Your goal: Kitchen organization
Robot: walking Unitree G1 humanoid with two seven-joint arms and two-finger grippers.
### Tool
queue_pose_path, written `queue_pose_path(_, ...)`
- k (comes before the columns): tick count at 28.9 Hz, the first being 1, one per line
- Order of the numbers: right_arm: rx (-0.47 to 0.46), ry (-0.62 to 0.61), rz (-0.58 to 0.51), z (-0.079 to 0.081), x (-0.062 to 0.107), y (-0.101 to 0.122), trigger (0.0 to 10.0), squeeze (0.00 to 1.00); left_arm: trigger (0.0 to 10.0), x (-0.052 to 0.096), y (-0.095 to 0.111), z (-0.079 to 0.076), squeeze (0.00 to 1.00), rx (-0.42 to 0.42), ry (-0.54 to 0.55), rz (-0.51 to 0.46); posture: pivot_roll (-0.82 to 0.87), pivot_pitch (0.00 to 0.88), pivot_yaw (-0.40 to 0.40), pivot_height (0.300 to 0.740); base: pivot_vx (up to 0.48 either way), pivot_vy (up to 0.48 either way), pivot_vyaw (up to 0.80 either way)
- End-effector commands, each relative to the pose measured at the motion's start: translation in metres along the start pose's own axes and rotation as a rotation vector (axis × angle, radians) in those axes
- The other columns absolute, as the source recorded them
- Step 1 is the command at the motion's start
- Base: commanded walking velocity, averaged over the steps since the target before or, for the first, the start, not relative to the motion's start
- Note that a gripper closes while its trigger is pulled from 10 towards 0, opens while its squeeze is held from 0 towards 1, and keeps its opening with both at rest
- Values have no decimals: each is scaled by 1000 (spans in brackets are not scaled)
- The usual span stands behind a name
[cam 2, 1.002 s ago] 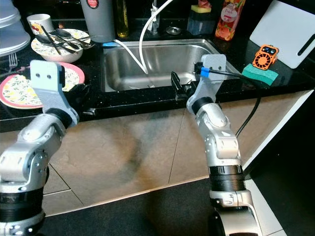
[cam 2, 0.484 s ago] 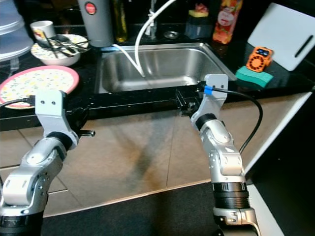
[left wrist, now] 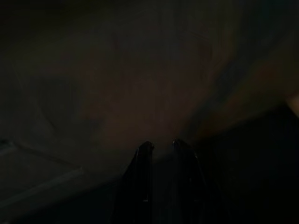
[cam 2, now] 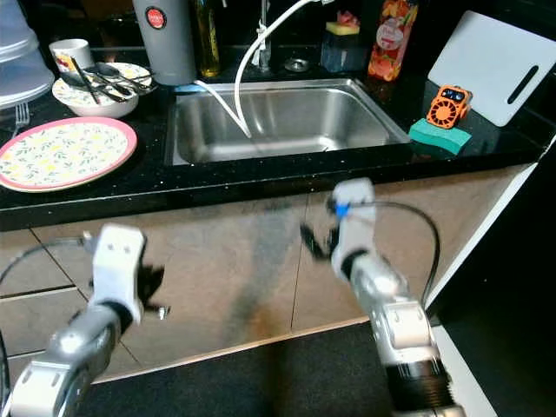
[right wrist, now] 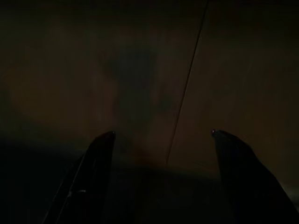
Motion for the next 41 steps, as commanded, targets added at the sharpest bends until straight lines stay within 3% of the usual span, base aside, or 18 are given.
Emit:
queue_pose_path(1, 11, 11, 80, 2, 0, -17, 10000, 0, 10000, -1, -13, -3, 0, -26, -11, 54, 0, 142, -41, 740, 0, 0, 0)
queue_pose_path(2, 3, 3, 156, 1, -1, -39, 10000, 0, 10000, -3, -27, -5, 0, 0, -9, 94, 0, 139, -44, 740, 0, 0, 0)
queue_pose_path(4, 3, 3, 156, 1, -1, -39, 10000, 0, 10000, -3, -27, -5, 0, 0, -9, 94, 0, 139, -44, 740, 0, 0, 0)
queue_pose_path(5, -46, -49, 244, -6, -4, -69, 10000, 0, 10000, -12, -46, -8, 0, 31, -13, 133, -2, 134, -44, 740, 0, 0, 0)
queue_pose_path(6, -46, -49, 244, -6, -4, -69, 10000, 0, 10000, -12, -46, -8, 0, 31, -13, 133, -2, 134, -44, 740, 0, 0, 0)
queue_pose_path(7, -225, -131, 391, -5, -6, -128, 10000, 0, 10000, -34, -94, -17, 0, 86, -38, 235, -10, 119, -41, 740, 0, 0, 0)
queue_pose_path(8, -225, -131, 391, -5, -6, -128, 10000, 0, 10000, -34, -94, -17, 0, 86, -38, 235, -10, 119, -41, 740, 0, 0, 0)
queue_pose_path(10, -309, -165, 494, 5, 1, -163, 10000, 0, 10000, -39, -129, -22, 0, 161, -36, 337, -19, 105, -35, 740, 0, 0, 0)
queue_pose_path(11, -309, -165, 494, 5, 1, -163, 10000, 0, 10000, -39, -129, -22, 0, 161, -36, 337, -19, 105, -35, 740, 0, 0, 0)
queue_pose_path(12, -249, -195, 606, 10, 17, -193, 10000, 0, 10000, -34, -158, -21, 0, 203, 1, 439, -28, 99, -28, 740, 0, 0, 0)
queue_pose_path(13, -199, -201, 643, 11, 24, -203, 10000, 0, 10000, -31, -168, -21, 0, 229, 22, 473, -25, 93, -32, 740, 0, 0, 0)
queue_pose_path(15, -191, -220, 655, 10, 27, -207, 10000, 0, 10000, -29, -172, -20, 0, 251, 45, 484, -22, 88, -33, 740, 0, 0, 0)
queue_pose_path(19, -270, -229, 620, 16, 24, -205, 10000, 0, 10000, -30, -169, -23, 0, 298, 53, 473, -26, 87, -31, 740, 0, 0, 0)
queue_pose_path(26, -263, -220, 629, 22, 26, -214, 10000, 0, 10000, -38, -169, -28, 0, 167, -15, 429, -22, 89, -33, 740, 0, 0, 0)
queue_pose_path(31, -278, -253, 578, 18, 25, -212, 10000, 0, 10000, -41, -165, -27, 0, 201, -4, 374, -17, 93, -36, 740, 0, 0, 0)
queue_pose_path(35, -290, -266, 563, 20, 25, -213, 10000, 0, 10000, -36, -172, -29, 0, 151, -21, 360, -18, 96, -44, 740, 0, 0, 0)
queue_pose_path(41, -259, -248, 582, 26, 29, -219, 10000, 0, 10000, -33, -178, -22, 0, 221, 40, 378, -5, 102, -44, 740, 0, 0, 0)
Point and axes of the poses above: a point about 5 cm out from each wrist's last joint towards the gripper, its own x axis pointing back from the gripper into the wrist, its own y axis along the axis of the wrist's last joint, z = x × y, the point moved 3 cm from there along -x, pointing out of the wrist towards the gripper, and after that the axes turned 2 degrees about x, right-handed, at the moved point
